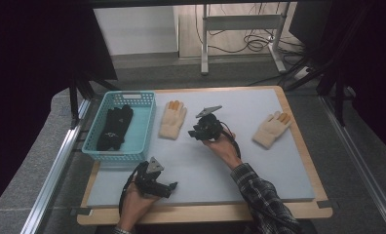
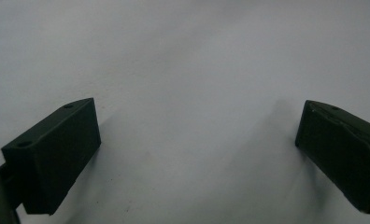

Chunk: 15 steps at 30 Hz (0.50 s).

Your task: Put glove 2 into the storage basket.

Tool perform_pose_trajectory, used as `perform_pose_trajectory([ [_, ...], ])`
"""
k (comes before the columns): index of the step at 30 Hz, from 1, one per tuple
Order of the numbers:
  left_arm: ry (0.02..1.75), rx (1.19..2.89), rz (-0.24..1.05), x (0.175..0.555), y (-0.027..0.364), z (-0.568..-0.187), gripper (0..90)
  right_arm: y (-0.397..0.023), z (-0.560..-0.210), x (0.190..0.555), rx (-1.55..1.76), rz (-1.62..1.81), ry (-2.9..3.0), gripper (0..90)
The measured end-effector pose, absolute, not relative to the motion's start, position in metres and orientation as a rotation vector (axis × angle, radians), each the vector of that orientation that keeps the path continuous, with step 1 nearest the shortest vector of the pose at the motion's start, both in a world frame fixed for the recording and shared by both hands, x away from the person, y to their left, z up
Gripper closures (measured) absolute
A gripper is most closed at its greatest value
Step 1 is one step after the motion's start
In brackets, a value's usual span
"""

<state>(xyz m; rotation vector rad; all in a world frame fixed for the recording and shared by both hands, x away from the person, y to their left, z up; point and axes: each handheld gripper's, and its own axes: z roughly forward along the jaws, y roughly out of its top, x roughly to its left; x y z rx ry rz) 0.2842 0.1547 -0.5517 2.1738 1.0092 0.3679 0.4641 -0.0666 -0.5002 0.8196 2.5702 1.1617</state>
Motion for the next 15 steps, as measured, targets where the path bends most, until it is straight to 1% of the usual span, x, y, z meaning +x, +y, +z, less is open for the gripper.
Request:
perform_pose_trajectory([
  [5, 1.011, 2.171, 0.367, 0.284, 0.155, -0.552, 0.6, -0.049, -0.504, 0.475, 0.824, 1.178, 2.568, 59.1],
  [15, 1.009, 2.168, 0.37, 0.284, 0.155, -0.552, 0.7, -0.017, -0.514, 0.489, 0.819, 1.135, 2.552, 59.5],
])
